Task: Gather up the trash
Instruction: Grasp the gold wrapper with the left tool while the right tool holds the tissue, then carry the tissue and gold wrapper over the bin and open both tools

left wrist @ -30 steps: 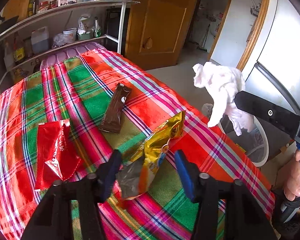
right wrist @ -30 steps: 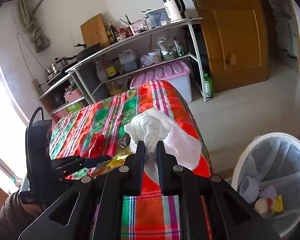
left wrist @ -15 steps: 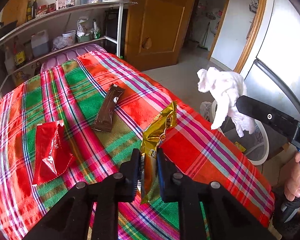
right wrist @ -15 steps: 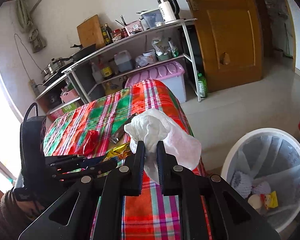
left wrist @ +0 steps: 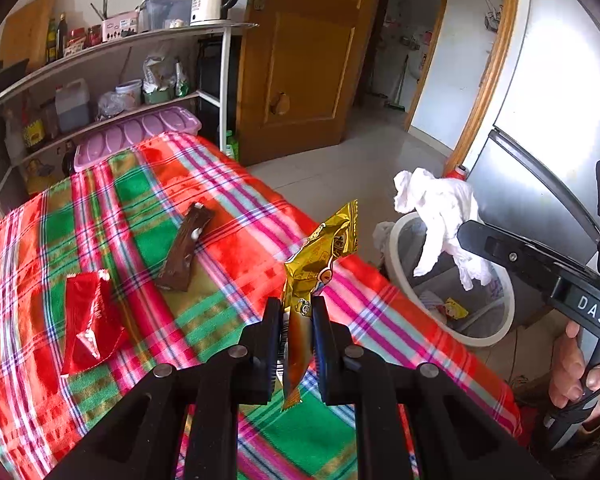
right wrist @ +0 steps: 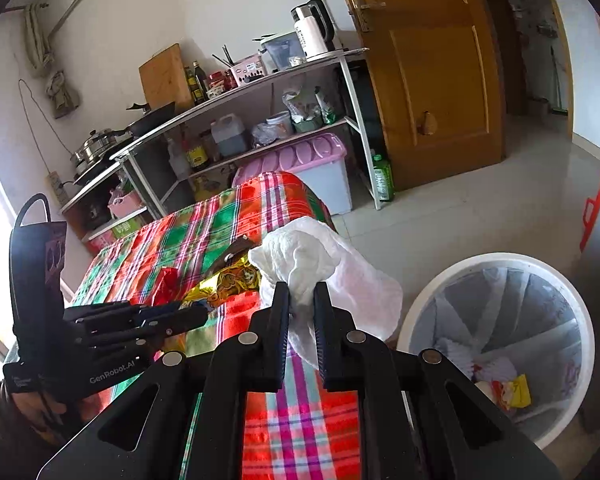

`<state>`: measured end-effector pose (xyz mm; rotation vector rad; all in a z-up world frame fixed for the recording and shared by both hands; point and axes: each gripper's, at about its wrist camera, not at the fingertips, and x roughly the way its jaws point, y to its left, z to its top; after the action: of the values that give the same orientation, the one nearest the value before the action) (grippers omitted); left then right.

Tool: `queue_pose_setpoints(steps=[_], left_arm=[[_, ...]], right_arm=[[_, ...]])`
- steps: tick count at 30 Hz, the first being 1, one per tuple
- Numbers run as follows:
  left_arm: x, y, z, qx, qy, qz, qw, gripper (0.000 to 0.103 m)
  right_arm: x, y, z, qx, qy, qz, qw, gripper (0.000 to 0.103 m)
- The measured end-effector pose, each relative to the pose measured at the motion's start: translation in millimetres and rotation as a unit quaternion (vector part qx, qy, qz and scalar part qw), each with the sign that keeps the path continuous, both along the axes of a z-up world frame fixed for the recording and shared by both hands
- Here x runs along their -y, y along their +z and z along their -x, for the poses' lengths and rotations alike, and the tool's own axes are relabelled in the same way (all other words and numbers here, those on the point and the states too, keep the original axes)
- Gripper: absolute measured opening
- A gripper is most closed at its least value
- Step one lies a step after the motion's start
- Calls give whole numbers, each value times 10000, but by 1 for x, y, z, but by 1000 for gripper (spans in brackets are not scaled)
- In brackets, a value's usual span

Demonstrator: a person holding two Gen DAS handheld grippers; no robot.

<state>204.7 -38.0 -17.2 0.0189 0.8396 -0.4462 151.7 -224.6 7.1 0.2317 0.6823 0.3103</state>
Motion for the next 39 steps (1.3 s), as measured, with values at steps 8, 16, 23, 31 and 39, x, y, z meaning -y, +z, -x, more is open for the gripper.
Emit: queue_pose_setpoints(steps=[8,16,23,31,39], left_arm=[[39,8,2,29,-248,121,9996,15],[88,6,0,-41,-588,232,9980,16],[132,-5,-6,-200,-821,197,9962,16],[171,-30,-13,-550,-982,167,9935,18],[192,-48,-20,-772,-1026,22,9917,21]], right_arm=[[35,-1,11,-9,-370,176,9992,12],[79,-10,20,-166,-775,354,9962,12],[113,-29,19,-457,-1028,448,9926,12],[140,-59,16,-842,-1192,652,9871,12],[152,-79,9,-1113,-1150,726,9844,13]])
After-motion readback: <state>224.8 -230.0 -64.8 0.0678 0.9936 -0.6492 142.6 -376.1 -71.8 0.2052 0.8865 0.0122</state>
